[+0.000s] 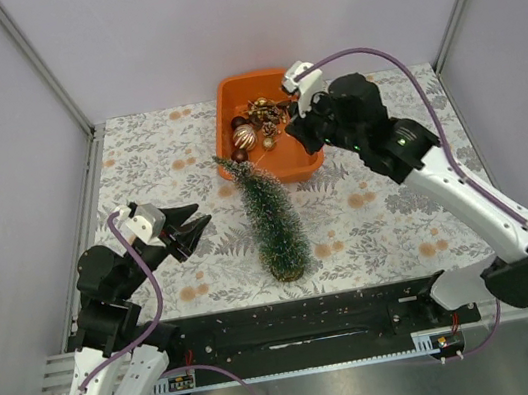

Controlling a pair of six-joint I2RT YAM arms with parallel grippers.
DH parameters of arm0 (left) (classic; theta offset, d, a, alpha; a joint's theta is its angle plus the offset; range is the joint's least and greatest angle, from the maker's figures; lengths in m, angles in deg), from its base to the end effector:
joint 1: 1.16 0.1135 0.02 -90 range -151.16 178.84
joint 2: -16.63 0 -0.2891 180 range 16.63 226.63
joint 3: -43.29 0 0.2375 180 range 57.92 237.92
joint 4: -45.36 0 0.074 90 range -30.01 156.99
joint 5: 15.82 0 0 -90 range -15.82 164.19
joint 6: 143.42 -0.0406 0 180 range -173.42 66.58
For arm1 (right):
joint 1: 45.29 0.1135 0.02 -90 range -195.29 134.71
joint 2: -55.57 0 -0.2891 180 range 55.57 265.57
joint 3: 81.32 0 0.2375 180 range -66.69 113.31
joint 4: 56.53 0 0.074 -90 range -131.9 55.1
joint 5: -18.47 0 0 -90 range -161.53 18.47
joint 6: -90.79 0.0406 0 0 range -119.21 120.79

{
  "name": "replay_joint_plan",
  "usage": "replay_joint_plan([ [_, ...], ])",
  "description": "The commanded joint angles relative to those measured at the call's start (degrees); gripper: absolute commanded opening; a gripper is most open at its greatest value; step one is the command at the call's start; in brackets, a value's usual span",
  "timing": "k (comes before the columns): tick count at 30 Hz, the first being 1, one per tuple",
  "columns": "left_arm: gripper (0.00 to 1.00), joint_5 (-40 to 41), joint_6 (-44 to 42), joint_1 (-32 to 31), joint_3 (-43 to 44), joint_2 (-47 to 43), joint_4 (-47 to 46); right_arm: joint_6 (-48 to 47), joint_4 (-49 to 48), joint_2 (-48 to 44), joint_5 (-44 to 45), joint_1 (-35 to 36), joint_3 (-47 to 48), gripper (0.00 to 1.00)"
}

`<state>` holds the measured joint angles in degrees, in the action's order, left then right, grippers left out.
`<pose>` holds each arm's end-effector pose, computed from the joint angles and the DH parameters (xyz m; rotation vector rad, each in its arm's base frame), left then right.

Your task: Decorate the small christmas tree

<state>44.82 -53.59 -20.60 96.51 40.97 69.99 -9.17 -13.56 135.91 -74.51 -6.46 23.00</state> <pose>0.0628 -0.0433 0.3555 0.6651 1.3905 -0.6506 0.2299 0.1877 0.4578 -0.8257 1.7344 0.3899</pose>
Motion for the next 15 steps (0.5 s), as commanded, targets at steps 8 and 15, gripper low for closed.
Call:
replay_joint_plan([
  [8, 0.41, -1.13, -0.1, 0.63, 2.37, -0.7, -1.47, 16.98, 2.5, -18.97, -3.78, 0.28, -11.72, 0.0],
  [15, 0.41, -1.66, 2.18, 0.9, 2.46, -0.34, -1.91, 20.06, 6.11, -26.37, -10.0, 0.55, -15.51, 0.0],
])
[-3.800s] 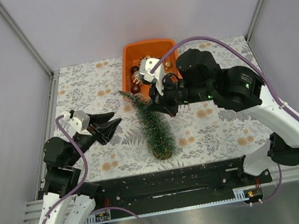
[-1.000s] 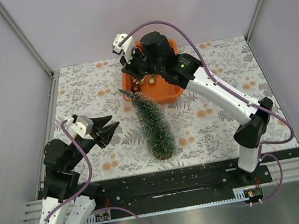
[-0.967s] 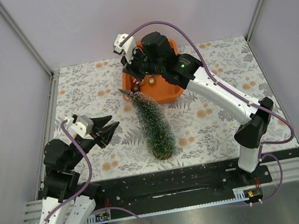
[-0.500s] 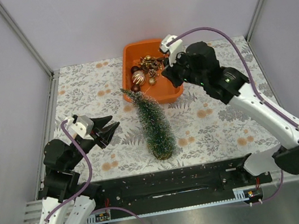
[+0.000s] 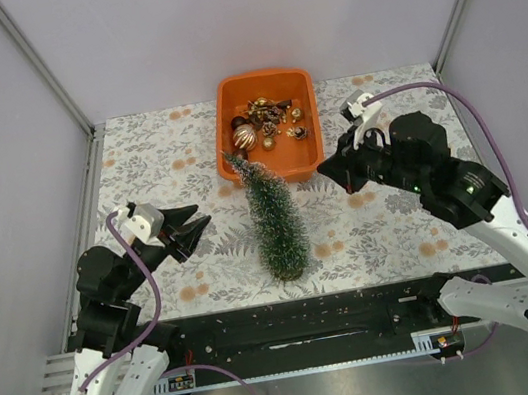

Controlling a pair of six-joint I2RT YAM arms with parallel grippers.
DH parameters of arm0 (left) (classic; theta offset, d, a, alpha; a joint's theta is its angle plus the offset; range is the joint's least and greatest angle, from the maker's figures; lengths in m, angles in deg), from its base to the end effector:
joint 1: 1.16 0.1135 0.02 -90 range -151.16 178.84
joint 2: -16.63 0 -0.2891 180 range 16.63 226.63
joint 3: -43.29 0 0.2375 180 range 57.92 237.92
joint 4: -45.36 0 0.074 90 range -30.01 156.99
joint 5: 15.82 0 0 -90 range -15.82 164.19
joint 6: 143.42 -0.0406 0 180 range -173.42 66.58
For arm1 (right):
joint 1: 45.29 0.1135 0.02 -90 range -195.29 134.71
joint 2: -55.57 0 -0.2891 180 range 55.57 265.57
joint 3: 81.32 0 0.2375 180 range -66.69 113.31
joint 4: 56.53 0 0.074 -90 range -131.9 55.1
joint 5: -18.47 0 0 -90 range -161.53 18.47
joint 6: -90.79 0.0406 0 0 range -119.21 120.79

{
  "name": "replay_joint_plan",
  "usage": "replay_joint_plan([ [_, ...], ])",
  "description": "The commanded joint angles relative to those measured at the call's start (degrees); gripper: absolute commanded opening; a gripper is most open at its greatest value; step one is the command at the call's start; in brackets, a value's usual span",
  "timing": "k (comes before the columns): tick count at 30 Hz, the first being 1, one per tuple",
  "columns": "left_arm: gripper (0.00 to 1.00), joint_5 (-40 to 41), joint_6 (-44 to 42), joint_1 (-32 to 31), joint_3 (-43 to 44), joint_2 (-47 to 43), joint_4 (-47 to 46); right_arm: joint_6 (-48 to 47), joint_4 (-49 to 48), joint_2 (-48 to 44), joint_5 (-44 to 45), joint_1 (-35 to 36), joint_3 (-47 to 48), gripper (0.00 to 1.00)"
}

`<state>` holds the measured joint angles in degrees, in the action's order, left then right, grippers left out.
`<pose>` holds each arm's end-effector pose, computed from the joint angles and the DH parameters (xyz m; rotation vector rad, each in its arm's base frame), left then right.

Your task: Decorate the small christmas tree

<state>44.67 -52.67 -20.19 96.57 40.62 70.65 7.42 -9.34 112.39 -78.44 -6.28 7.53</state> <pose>0.0616 -0.0424 0.3549 0.6514 1.4026 -0.6603 0.1317 0.1130 0.4515 -0.6089 1.7851 0.6639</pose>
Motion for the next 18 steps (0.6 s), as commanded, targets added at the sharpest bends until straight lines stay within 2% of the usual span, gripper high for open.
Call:
replay_joint_plan([
  [1, 0.41, -1.68, 1.35, 0.48, 2.39, 0.18, -2.66, 3.73, 2.07, -2.94, -9.4, 0.28, 0.14, 0.0],
  [6, 0.41, -1.77, 1.79, 0.66, 2.65, 0.62, -3.1, 6.28, 0.59, -3.03, -17.6, 2.21, -0.21, 0.0],
  [15, 0.41, -3.35, 2.5, 0.66, 2.83, 1.41, -4.24, 8.39, -4.87, 0.92, -10.58, 13.19, -2.5, 0.0],
  [18, 0.41, -3.79, 2.32, 0.75, 2.74, 1.59, -4.33, 9.01, -5.92, 1.37, -8.64, 14.69, -2.32, 0.0],
])
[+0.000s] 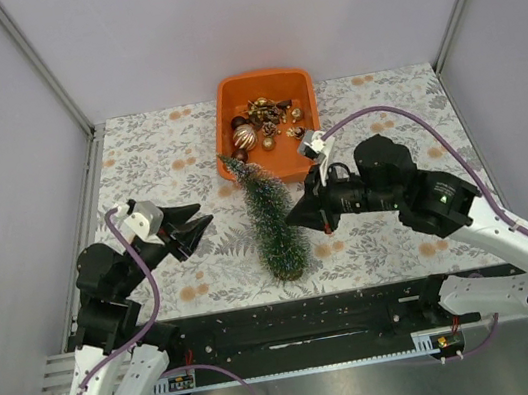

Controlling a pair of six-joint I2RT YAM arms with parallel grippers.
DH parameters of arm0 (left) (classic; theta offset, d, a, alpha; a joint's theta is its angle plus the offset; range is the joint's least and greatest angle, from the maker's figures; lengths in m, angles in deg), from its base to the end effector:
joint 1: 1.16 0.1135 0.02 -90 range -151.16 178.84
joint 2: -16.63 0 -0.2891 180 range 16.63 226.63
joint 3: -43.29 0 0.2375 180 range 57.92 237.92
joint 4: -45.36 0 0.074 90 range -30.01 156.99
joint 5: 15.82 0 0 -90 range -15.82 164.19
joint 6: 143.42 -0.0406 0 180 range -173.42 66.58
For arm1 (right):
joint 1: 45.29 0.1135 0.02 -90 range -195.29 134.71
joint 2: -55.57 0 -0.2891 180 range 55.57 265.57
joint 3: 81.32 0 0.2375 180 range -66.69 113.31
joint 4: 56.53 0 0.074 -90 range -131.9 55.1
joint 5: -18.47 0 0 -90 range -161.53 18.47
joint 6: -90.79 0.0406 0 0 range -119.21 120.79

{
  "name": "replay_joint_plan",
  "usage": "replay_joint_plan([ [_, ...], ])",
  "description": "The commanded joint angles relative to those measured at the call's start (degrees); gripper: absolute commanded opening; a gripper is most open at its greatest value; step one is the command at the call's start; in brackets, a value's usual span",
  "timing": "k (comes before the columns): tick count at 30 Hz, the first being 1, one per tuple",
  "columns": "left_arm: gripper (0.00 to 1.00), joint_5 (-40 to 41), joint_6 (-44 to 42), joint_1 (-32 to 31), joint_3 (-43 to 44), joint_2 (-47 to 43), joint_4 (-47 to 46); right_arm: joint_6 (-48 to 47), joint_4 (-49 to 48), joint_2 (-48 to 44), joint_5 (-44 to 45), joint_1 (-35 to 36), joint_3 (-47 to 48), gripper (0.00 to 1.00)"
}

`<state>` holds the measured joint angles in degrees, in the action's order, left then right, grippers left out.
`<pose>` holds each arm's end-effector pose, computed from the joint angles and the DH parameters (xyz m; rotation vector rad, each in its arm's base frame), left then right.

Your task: Decorate the small christmas tree

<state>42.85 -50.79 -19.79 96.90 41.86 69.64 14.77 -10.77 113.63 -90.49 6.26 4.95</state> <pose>0.0651 -0.0442 0.3574 0.6498 1.4085 -0.7037 0.1038 0.1519 0.4372 -0.8739 1.8110 1.0716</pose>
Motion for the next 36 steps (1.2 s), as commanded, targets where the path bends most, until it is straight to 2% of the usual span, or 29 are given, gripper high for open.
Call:
replay_joint_plan([
  [1, 0.41, -2.24, 0.53, 0.35, 2.24, 0.34, -3.58, 1.84, -5.03, 0.03, 3.84, 2.33, 0.08, 0.0],
  [11, 0.41, -2.77, 0.27, 0.26, 2.68, 1.75, -5.17, 5.79, -15.21, 1.52, 8.07, 5.31, -4.75, 0.0],
  [15, 0.41, -2.51, 0.09, 0.35, 3.2, 2.27, -5.08, 5.62, -16.02, 4.42, 10.25, 7.5, -4.23, 0.0],
  [19, 0.41, -2.51, 0.18, 0.18, 3.21, 2.36, -5.08, 5.53, -17.15, 5.04, 15.69, 10.49, -4.22, 0.0],
  [22, 0.41, -2.59, 0.18, 0.18, 3.29, 2.54, -5.08, 7.72, -21.45, 3.82, 21.57, 12.25, -7.81, 0.01],
  [27, 0.4, -2.42, 0.35, 0.18, 3.73, 2.54, -4.91, 8.96, -24.72, 3.28, 32.3, 16.3, -11.26, 0.08],
  [33, 0.41, 0.56, 1.49, 0.18, 4.7, 2.63, -4.73, 9.4, -23.67, 5.92, 41.36, 18.14, -10.55, 0.21],
  [36, 0.41, 2.94, 1.67, 0.18, 5.93, 3.15, -3.94, 9.31, -22.53, 6.36, 42.87, 18.5, -9.94, 0.28],
])
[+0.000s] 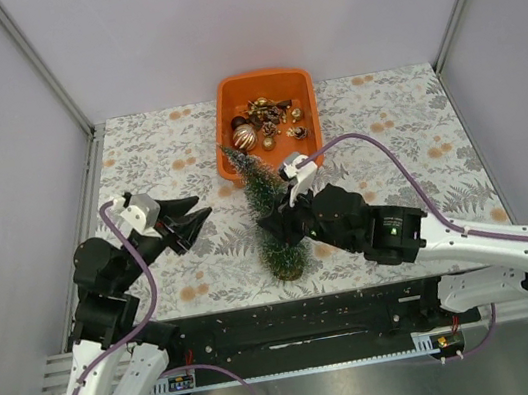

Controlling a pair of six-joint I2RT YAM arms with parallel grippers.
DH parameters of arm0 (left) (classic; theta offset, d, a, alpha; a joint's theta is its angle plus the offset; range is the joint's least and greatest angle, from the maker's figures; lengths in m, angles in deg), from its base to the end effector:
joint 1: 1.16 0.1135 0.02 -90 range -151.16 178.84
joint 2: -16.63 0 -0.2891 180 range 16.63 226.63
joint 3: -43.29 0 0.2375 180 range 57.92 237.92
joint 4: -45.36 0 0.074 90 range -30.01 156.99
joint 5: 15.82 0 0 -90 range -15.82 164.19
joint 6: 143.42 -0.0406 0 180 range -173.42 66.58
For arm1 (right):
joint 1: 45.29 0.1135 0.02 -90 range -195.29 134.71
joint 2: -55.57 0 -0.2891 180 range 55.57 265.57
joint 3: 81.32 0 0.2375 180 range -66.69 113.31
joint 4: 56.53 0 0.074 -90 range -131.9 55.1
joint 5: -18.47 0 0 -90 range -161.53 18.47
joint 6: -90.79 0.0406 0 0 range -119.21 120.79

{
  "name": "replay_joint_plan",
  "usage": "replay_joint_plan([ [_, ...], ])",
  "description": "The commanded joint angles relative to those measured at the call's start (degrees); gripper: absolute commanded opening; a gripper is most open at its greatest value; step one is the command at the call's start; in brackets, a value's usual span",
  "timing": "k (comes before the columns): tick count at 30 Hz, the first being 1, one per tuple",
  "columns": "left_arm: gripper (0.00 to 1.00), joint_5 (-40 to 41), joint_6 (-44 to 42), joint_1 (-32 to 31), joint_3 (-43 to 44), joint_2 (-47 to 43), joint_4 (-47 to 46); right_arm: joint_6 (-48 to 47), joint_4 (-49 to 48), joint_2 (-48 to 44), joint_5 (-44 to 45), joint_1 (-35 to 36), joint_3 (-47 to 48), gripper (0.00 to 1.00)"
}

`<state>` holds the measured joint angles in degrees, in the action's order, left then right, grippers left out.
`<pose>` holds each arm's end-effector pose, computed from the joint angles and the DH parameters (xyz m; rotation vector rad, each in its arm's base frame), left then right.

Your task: Decorate the small christmas tree

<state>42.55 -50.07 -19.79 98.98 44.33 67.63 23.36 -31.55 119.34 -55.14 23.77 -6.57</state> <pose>0.0707 -0.0463 0.3702 0.6460 1.3840 -0.7124 0.0947 0.2154 0.3907 -0.5482 1.8127 0.8655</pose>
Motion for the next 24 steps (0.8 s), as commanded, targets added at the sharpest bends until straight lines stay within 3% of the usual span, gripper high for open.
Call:
replay_joint_plan([
  [1, 0.42, 3.51, 0.86, 0.18, 4.46, 1.21, -1.49, 0.72, -1.3, 0.66, 7.35, 0.9, 1.76, 0.29],
  [13, 0.48, 6.85, 0.16, 0.18, 11.58, 6.65, 4.75, 5.47, 9.59, -2.68, 1.29, 2.31, 3.69, 0.55],
  [20, 0.55, 8.43, -0.37, 0.18, 16.33, 10.88, 7.39, 6.88, 13.11, -8.21, -1.09, 2.93, 4.13, 0.8],
  [24, 0.6, 9.31, 0.33, 0.18, 19.49, 13.95, 9.05, 7.58, 16.01, -9.1, -2.23, 2.93, 5.18, 0.82],
])
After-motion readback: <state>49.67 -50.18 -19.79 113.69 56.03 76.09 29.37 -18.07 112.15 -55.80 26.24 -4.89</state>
